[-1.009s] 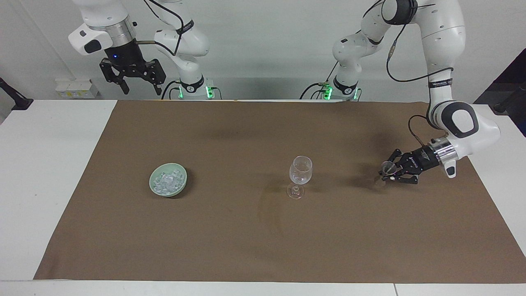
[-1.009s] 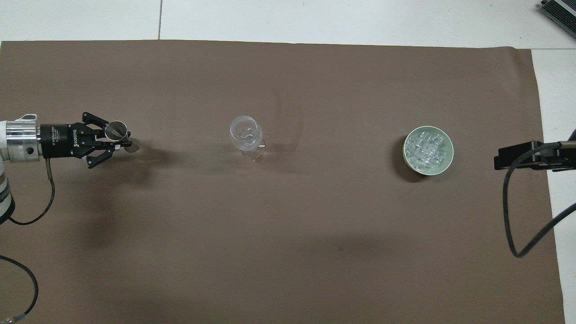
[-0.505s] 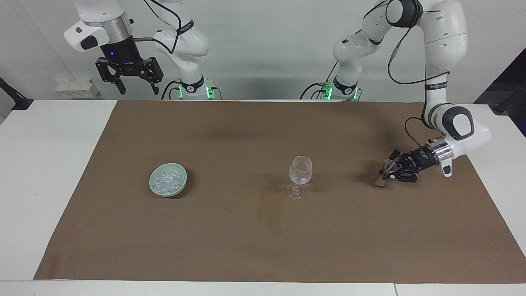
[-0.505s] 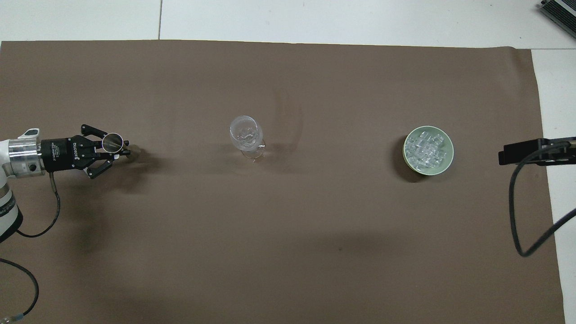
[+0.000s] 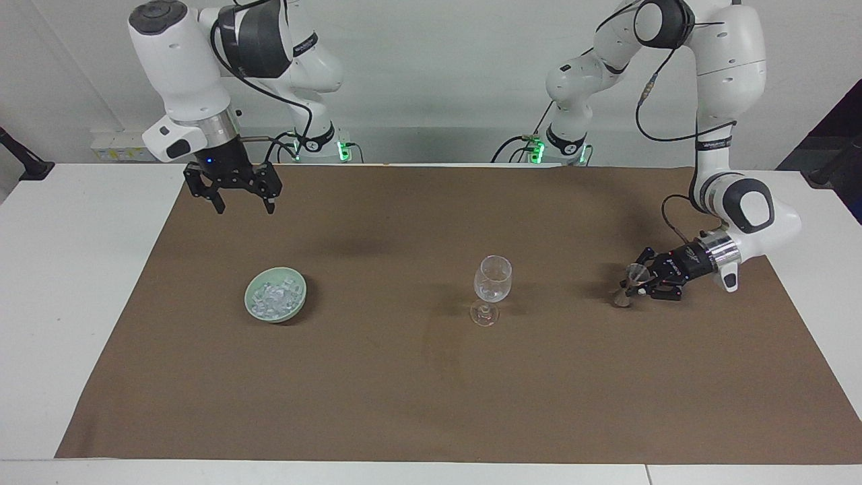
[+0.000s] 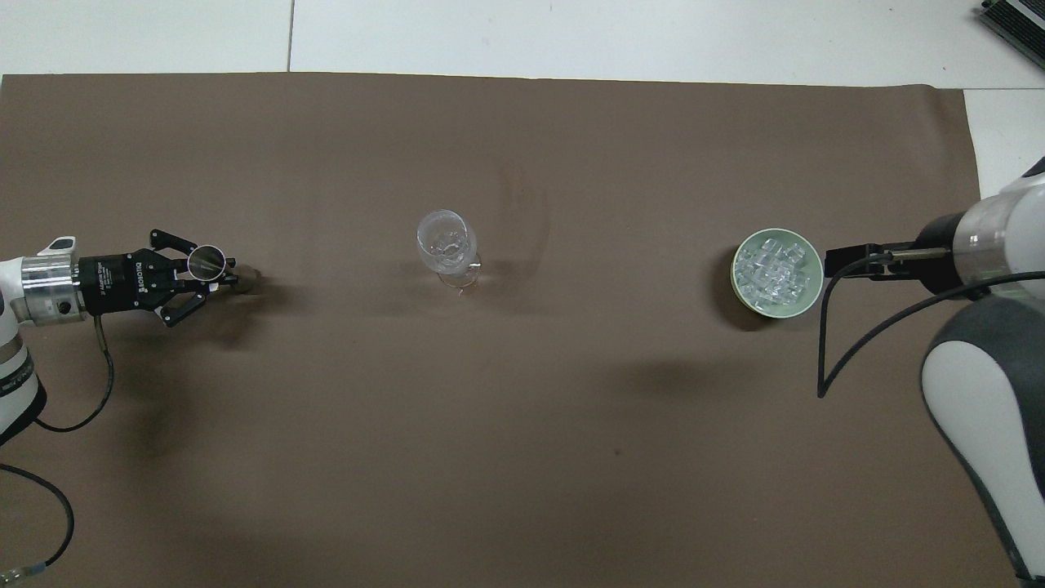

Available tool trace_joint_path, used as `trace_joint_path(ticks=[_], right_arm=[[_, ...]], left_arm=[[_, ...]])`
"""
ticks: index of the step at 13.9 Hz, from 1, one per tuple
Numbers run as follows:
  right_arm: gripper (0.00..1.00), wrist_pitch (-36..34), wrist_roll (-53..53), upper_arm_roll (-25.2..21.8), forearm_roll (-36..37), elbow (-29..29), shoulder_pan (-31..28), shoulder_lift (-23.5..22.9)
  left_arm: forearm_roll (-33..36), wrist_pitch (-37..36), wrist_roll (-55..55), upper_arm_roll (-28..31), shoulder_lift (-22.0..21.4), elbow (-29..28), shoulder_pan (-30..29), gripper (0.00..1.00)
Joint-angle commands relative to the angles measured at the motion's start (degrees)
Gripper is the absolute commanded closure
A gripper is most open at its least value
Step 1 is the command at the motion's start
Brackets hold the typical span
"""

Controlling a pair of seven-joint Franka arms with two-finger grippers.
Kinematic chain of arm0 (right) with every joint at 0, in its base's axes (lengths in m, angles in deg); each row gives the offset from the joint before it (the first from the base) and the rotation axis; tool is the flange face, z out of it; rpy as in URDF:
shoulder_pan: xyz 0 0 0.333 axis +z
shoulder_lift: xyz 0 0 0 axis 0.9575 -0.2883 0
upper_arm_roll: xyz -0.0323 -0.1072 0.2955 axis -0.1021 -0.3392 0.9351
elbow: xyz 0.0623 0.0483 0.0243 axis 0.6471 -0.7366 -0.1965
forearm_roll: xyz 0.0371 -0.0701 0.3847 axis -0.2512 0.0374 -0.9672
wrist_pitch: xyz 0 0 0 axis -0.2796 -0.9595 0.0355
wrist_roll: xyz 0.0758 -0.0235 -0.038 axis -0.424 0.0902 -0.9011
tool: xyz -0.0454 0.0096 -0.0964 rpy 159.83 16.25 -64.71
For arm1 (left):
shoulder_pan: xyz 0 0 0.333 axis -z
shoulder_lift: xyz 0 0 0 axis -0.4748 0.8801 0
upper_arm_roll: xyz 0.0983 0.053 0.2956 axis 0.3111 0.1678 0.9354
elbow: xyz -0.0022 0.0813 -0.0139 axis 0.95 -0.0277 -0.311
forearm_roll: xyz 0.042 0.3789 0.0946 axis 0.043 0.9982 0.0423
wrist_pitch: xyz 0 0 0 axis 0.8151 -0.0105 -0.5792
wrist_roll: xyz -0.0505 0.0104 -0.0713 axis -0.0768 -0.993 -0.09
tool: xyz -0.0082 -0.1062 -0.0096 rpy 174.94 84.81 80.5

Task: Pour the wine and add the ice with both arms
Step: 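Lower the metal cup with the left gripper while the right gripper reaches the tin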

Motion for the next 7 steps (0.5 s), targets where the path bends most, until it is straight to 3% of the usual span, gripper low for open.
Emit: trace_joint_path(ticks=[1, 5, 7], right_arm=[[0.0, 8.8, -1.5, -0.1, 0.3, -5.6, 0.2, -1.1], [0.0, 17.4, -1.0, -0.1, 0.8, -7.5, 1.0, -6.4], [0.0, 19.0, 0.7, -0.1, 0.8, -8.3, 1.0, -7.5]], left_arm=[[-1.3, 1.0, 3.2, -0.4, 0.2, -1.1, -0.9, 1.0], [-1.3, 1.0, 4.2, -0.3, 0.3, -1.2, -1.0, 1.0], [-1.3, 1.2, 4.2, -0.3, 0.2, -1.3, -1.1, 0.94]])
